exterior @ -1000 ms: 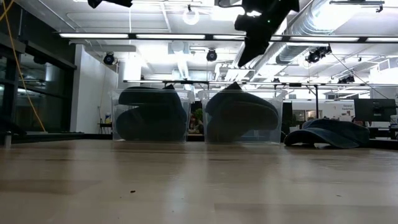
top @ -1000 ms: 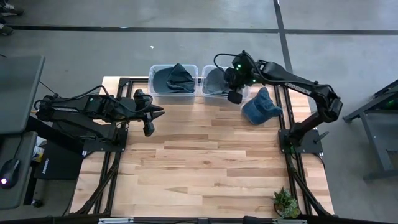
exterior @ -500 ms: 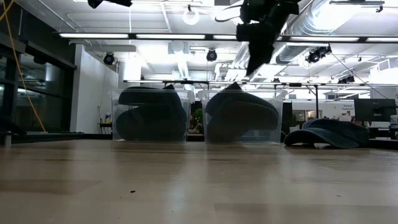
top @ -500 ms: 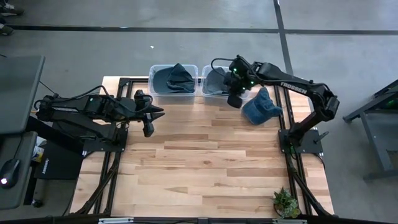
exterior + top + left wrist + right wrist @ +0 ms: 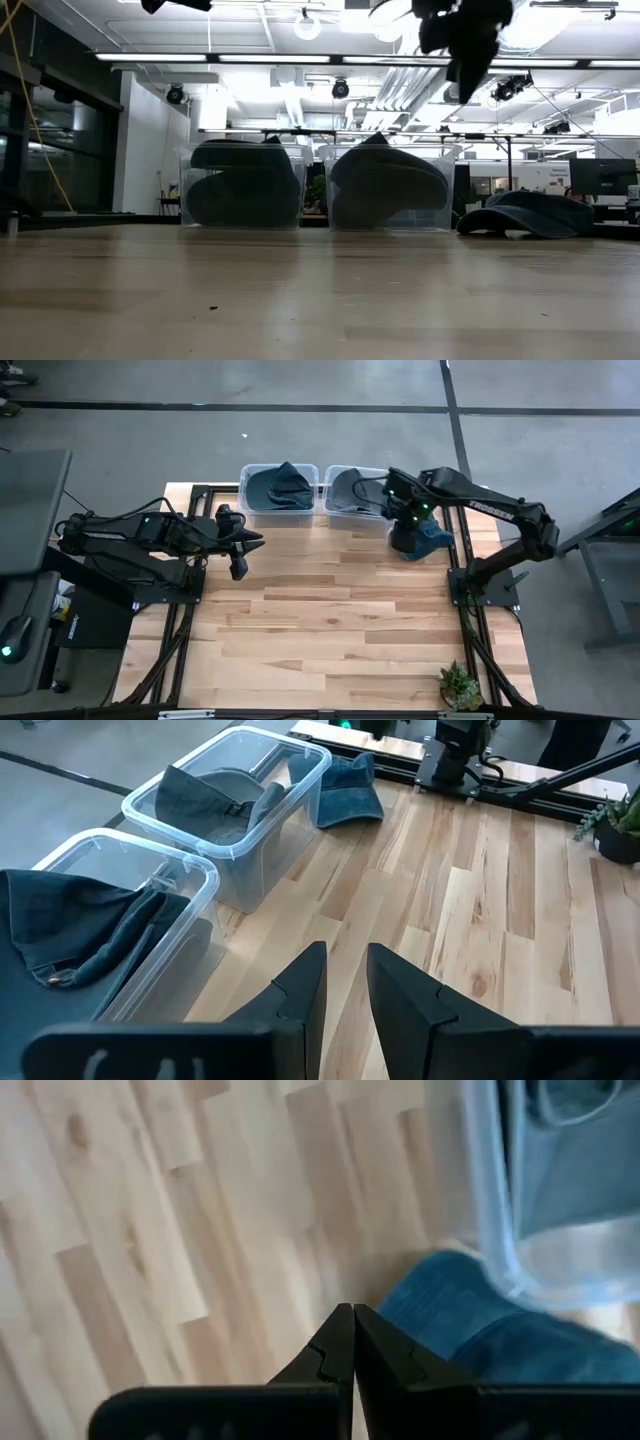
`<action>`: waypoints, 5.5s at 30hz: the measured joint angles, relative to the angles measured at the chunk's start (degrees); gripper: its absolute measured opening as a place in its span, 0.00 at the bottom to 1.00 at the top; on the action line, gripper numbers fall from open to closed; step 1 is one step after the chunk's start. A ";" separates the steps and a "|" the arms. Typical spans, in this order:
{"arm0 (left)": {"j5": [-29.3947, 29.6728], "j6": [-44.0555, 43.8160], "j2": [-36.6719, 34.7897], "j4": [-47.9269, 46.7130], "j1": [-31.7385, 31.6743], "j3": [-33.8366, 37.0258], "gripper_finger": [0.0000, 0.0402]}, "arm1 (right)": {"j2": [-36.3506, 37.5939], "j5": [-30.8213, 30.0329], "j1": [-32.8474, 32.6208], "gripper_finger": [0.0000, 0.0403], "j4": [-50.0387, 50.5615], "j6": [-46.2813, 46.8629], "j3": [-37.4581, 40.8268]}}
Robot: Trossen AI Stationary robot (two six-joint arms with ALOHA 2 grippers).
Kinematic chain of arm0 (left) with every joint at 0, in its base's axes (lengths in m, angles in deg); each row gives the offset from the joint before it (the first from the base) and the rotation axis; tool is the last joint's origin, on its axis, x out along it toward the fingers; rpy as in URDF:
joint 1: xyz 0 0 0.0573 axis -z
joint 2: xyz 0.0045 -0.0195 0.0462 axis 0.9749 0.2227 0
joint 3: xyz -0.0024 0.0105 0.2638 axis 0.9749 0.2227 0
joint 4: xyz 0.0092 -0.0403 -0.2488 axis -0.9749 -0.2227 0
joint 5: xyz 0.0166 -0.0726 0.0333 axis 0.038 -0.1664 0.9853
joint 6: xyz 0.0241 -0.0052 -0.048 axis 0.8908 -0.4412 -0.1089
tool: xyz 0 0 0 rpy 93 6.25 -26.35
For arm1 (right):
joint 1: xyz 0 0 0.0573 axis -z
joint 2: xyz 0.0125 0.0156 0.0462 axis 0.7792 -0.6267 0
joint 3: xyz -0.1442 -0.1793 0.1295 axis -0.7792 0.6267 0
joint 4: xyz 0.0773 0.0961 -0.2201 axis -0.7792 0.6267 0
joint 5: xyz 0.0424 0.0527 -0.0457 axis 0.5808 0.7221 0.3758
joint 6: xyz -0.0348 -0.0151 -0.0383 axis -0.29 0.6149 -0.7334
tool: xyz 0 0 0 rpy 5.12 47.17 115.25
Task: Pick and place caps into container
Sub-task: Put the blue cap into the left transparent container
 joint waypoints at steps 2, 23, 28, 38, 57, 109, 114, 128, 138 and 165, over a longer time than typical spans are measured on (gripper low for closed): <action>0.00 0.01 0.00 -0.08 0.00 0.00 0.18 | 1.42 0.01 -1.84 0.00 0.68 1.94 0.56; 0.01 1.05 0.00 -0.22 0.00 0.00 0.18 | 15.88 -19.40 -26.43 0.00 -26.59 34.79 37.61; -1.13 1.47 0.00 -0.24 0.00 0.00 0.18 | 15.81 -14.40 -28.10 0.00 -33.98 40.47 43.06; -1.99 2.19 0.00 -0.33 0.00 0.00 0.18 | 15.81 -8.42 -31.87 0.00 -58.48 43.98 52.23; -5.05 2.34 0.00 -2.27 0.02 0.00 0.18 | 15.79 -1.03 -31.84 0.45 -62.48 52.80 53.75; -7.54 3.17 0.02 -3.22 0.00 0.02 0.18 | -4.28 -21.66 -37.03 0.44 -12.27 54.65 19.89; -7.54 3.17 0.02 -3.28 0.00 0.02 0.18 | -12.30 -24.35 -37.10 0.44 -7.70 56.10 17.13; -7.83 3.15 0.02 -4.46 0.01 0.02 0.18 | -16.60 -30.03 -35.42 0.54 -8.18 69.16 16.87; -7.87 3.15 0.02 -4.54 0.00 0.02 0.18 | -16.62 -34.74 -31.15 0.73 -7.94 70.08 16.90; -8.90 1.44 0.02 -4.53 0.01 0.02 0.18 | -27.21 -37.55 -24.00 0.74 -2.75 63.76 16.94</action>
